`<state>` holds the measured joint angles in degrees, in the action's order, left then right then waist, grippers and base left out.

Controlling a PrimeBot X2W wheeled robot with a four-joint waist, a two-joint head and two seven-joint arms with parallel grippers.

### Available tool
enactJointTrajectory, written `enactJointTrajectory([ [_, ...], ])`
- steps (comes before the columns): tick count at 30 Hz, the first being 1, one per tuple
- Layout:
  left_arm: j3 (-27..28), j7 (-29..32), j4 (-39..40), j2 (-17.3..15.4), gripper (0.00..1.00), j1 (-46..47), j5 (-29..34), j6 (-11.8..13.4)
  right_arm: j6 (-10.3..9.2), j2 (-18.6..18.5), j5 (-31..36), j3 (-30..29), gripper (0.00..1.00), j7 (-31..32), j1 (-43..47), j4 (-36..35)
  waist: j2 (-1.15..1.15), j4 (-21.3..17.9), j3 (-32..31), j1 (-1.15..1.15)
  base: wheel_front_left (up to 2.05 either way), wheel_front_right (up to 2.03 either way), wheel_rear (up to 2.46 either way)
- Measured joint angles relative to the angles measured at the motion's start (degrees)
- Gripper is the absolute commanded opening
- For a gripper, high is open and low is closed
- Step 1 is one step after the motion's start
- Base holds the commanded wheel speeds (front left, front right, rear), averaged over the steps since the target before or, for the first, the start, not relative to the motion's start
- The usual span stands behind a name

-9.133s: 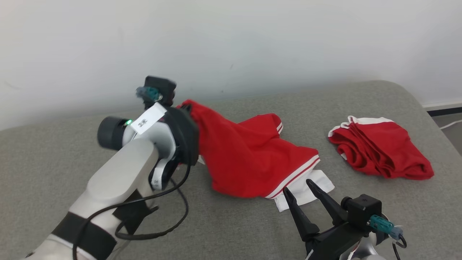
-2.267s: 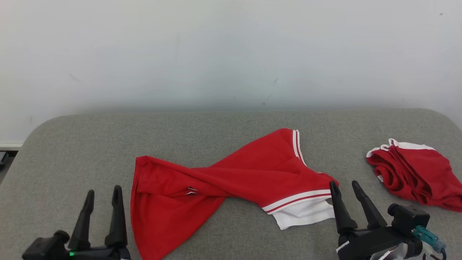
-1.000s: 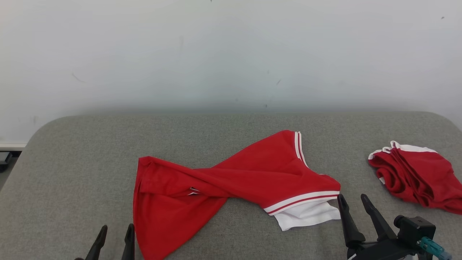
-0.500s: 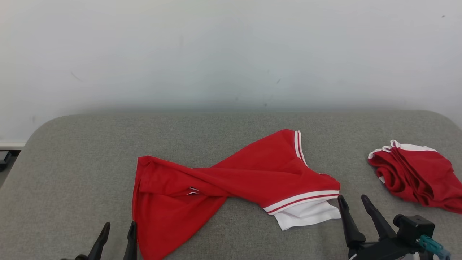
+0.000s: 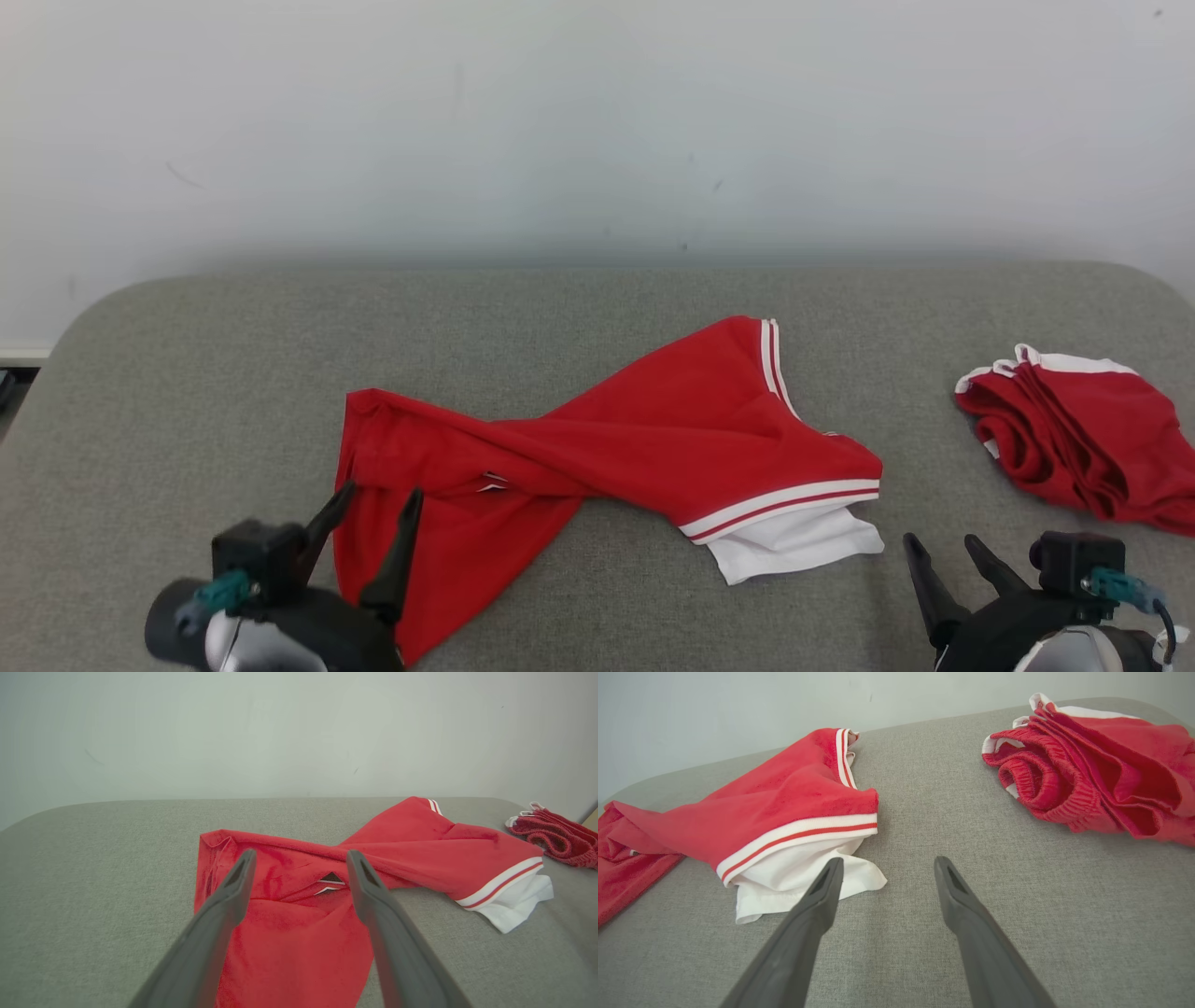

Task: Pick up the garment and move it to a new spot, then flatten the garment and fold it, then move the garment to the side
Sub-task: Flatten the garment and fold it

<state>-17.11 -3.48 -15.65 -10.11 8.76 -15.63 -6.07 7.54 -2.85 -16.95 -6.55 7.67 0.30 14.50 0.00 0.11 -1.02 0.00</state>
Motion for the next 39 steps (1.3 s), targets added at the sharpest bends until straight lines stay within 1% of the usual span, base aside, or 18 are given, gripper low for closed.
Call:
enactJointTrajectory([
  [3,-0.67,2.96,-1.48,0.14,1.00,3.26,0.40,0.10,0.01,-0.01,1.68,-0.52,1.00,3.49,-0.97,-0.15,0.00,-0.22,1.07,0.00,0.00,0.00,0.00],
  [6,-0.91,6.48,-3.82,0.25,1.00,6.98,0.85,1.03,0.01,0.00,3.02,-0.65,1.00,5.69,-2.31,-0.97,0.00,-0.41,2.59,0.00,0.00,0.00,0.00],
  [10,-1.31,12.37,-8.60,0.53,1.00,12.33,2.12,3.27,0.01,0.00,4.27,-0.56,1.00,8.40,-4.00,-1.34,0.00,-0.64,4.99,0.01,0.00,0.00,0.00],
  [11,-1.23,13.72,-9.65,0.52,1.00,13.29,2.38,3.44,0.01,-0.02,4.57,-0.41,1.00,9.02,-4.39,-1.38,0.00,-0.71,5.59,0.01,0.00,0.00,0.00],
  [14,-0.46,16.40,-11.71,0.81,1.00,16.31,2.18,5.04,0.01,-0.01,5.58,0.64,1.00,10.70,-5.54,-1.91,0.01,-1.00,7.34,0.01,0.00,0.00,0.00],
  [17,0.00,18.42,-13.10,0.92,1.00,18.84,2.14,6.17,0.00,-0.01,6.53,1.59,1.00,12.30,-6.21,-2.24,0.01,-1.28,8.91,0.02,0.00,0.00,0.00],
  [21,0.45,19.96,-13.95,1.41,1.00,19.98,1.33,7.39,0.01,0.00,7.82,2.53,1.00,14.15,-6.67,-3.04,0.01,-1.58,10.32,0.02,0.00,0.00,0.00],
  [28,0.32,22.27,-13.90,1.53,1.00,20.90,0.86,8.11,0.01,0.00,8.16,2.78,1.00,15.30,-6.67,-4.02,0.01,-1.42,11.09,0.01,0.00,0.00,0.00],
  [30,0.34,23.46,-13.80,1.33,0.87,20.93,0.74,8.34,0.01,-0.01,8.16,2.82,1.00,15.52,-6.67,-4.13,0.01,-1.32,11.14,0.00,0.00,0.00,0.00],
  [32,0.54,25.29,-13.86,0.89,0.67,21.12,0.48,8.75,0.01,-0.01,8.20,3.12,1.00,16.00,-6.68,-4.15,0.01,-1.26,11.25,0.01,0.00,0.00,0.00],
  [33,0.70,26.06,-13.85,0.66,0.64,21.26,0.46,9.12,0.01,0.00,8.34,3.27,1.00,16.08,-6.69,-4.21,0.01,-1.26,11.31,0.00,0.00,0.00,0.00],
  [39,0.91,30.66,-13.49,-0.66,0.72,23.57,0.48,10.42,0.01,0.00,10.10,3.56,1.00,18.33,-7.86,-5.31,0.00,-1.32,12.20,0.00,0.00,0.00,0.00],
])
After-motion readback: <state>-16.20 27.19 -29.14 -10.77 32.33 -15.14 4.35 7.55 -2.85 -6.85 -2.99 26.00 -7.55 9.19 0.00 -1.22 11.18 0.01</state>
